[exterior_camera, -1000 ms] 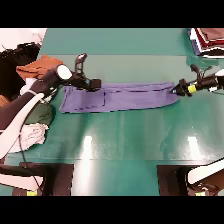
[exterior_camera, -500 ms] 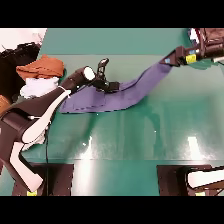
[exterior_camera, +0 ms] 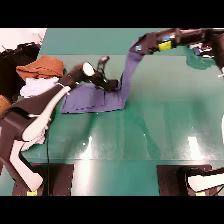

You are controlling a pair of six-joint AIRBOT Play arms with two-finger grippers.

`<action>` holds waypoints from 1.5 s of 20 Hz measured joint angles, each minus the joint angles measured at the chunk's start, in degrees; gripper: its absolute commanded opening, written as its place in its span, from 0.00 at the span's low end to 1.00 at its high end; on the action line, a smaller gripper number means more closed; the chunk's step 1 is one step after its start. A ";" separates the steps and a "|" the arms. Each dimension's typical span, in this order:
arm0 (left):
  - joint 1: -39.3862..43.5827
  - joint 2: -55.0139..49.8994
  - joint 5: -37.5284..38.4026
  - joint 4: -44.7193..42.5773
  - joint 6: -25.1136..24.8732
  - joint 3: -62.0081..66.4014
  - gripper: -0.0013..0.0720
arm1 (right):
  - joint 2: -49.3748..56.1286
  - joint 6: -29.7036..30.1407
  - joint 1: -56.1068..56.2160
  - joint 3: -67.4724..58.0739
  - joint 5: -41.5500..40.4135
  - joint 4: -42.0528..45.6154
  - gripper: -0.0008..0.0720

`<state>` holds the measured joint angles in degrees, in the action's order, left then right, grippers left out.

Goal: Fold the shirts.

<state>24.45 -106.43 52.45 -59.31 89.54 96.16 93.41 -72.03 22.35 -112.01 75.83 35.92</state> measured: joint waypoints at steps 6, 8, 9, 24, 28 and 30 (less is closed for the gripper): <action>-15.30 15.63 9.60 -12.74 0.00 2.73 0.05 | 6.54 5.40 14.08 -0.37 -11.10 -4.74 0.27; -20.74 21.20 11.50 -15.15 0.00 2.95 0.05 | 10.19 9.51 19.28 -0.42 -16.00 -6.95 0.72; -23.06 23.56 12.13 -15.80 -0.02 3.04 0.05 | 11.98 11.26 21.64 -0.42 -17.86 -7.67 0.74; -32.13 32.24 16.83 -15.52 -0.63 3.02 0.05 | 8.94 0.02 0.04 22.62 -7.52 8.00 0.88; -30.56 32.26 15.39 -14.56 -1.14 3.02 0.05 | 12.17 -0.74 -2.82 27.43 -8.26 1.95 0.87; -29.40 32.02 14.64 -14.45 -1.31 3.02 0.05 | 15.06 -0.81 -1.46 26.32 -8.28 -0.83 0.87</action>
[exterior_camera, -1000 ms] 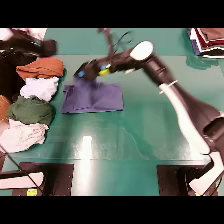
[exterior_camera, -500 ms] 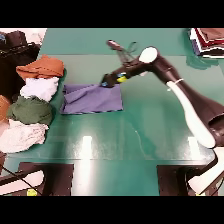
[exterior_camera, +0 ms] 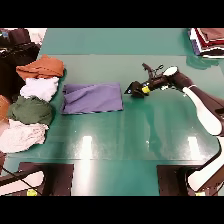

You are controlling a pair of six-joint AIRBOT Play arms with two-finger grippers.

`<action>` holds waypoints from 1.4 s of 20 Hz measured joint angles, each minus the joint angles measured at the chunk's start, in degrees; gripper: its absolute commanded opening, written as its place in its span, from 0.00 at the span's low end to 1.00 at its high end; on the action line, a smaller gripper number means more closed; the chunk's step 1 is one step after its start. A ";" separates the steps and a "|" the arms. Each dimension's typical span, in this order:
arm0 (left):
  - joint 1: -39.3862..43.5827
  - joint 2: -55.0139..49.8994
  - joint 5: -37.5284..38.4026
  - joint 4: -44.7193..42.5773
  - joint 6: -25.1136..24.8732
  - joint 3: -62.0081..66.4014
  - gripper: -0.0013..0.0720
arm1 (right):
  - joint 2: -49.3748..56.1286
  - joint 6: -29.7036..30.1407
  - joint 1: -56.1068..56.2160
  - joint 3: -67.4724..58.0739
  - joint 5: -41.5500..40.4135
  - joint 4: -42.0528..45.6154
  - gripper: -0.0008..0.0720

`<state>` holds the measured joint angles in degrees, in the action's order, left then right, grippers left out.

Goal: Fold the shirts.

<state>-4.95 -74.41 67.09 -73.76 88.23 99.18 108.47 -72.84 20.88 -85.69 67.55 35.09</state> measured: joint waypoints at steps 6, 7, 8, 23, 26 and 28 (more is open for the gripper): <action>3.96 -0.61 -0.72 0.28 -0.20 -0.37 0.05 | 8.83 -0.02 8.04 -10.67 -0.39 -4.02 0.18; 4.39 -0.70 -0.59 0.37 -0.20 -0.39 0.05 | 9.88 -0.02 9.27 -12.66 -0.37 -4.09 0.03; 4.68 -0.72 -0.33 0.50 -0.20 -0.42 0.05 | 10.40 -0.04 10.21 -14.45 -0.35 -4.15 0.03; 6.51 -0.76 6.27 4.81 -0.20 -0.44 0.05 | -8.96 -9.05 -14.88 -25.49 11.23 26.51 0.03; 9.11 -0.76 5.31 5.09 -0.22 -0.44 0.05 | -13.66 -11.39 -26.51 -24.85 14.34 30.67 0.03; 11.10 -0.79 4.11 5.27 -0.22 -0.44 0.05 | -16.79 -13.25 -34.32 -21.84 14.95 32.20 0.03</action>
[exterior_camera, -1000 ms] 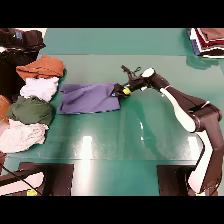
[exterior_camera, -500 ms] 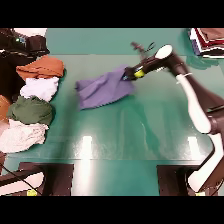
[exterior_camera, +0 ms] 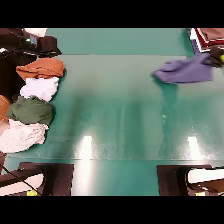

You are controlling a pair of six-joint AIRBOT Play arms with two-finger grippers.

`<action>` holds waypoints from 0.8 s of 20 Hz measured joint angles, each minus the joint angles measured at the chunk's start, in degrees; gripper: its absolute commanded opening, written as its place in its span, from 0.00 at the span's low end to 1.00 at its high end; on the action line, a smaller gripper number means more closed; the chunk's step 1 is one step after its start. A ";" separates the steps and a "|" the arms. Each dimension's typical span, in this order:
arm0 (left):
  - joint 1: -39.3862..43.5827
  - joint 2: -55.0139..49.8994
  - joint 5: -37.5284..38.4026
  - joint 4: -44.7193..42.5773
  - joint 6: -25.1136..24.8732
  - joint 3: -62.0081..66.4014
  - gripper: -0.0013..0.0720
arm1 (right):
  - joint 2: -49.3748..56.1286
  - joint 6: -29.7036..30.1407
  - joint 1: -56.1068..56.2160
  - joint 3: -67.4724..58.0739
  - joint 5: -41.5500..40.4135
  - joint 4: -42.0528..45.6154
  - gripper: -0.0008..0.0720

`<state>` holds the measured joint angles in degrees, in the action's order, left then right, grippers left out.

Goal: Fold the shirts.

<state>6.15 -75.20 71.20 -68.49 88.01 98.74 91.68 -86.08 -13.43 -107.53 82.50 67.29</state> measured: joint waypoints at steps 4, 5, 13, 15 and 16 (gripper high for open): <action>2.49 -0.11 -2.05 0.07 0.02 0.00 0.05 | -6.78 -2.43 -14.40 11.96 -1.55 1.53 0.03; 2.80 -0.11 -2.25 0.07 0.00 0.00 0.05 | -8.61 -2.91 -17.33 15.34 -2.40 2.01 0.03; 3.52 -0.13 -3.98 -0.09 0.02 0.00 0.05 | -21.42 -4.79 -31.67 38.14 -7.19 5.70 0.78; 3.52 -0.13 -4.15 -0.11 0.00 0.00 0.05 | -22.56 -4.85 -33.70 39.80 -5.49 5.95 0.77; 3.52 -0.13 -4.20 -0.11 0.00 0.00 0.05 | -22.86 -4.85 -34.62 39.89 -4.44 6.10 0.77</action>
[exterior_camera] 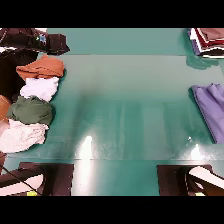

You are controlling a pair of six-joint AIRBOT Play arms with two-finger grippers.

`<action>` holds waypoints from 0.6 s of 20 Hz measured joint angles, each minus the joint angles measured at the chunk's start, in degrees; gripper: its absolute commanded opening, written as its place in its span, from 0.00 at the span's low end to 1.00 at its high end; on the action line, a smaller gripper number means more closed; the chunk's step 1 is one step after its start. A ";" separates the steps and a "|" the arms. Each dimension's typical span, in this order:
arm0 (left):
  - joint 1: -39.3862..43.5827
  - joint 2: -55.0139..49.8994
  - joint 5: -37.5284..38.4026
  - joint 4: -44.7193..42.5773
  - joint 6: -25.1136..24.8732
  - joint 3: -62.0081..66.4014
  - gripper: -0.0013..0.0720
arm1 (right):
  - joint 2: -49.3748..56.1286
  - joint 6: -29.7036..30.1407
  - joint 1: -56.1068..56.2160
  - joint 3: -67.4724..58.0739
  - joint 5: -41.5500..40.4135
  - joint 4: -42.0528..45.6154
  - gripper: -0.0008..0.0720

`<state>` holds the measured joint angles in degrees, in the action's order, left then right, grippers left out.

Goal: Fold the shirts.

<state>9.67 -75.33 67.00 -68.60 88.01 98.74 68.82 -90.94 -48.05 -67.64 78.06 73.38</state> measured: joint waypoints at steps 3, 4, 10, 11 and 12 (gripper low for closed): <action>0.00 0.00 -0.02 0.00 0.00 0.00 0.05 | -1.22 -0.07 -0.57 -1.81 4.31 -0.15 0.77; 0.00 0.00 0.00 0.00 0.02 0.00 0.05 | -1.99 -0.07 0.44 -2.51 5.35 -0.07 0.77; 0.00 0.00 -0.46 0.04 0.02 0.00 0.05 | -9.25 -0.07 19.28 -4.46 4.94 -0.33 0.77; 0.00 0.00 -0.85 0.04 0.02 0.00 0.05 | -10.29 -0.07 23.91 -4.50 4.35 -0.37 0.77; 0.00 0.00 -1.16 0.07 0.02 0.00 0.05 | -11.04 -0.07 28.20 -4.55 3.69 -0.39 0.77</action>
<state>9.67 -75.33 65.84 -68.53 88.03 98.74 57.78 -91.00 -19.86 -72.18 81.76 72.99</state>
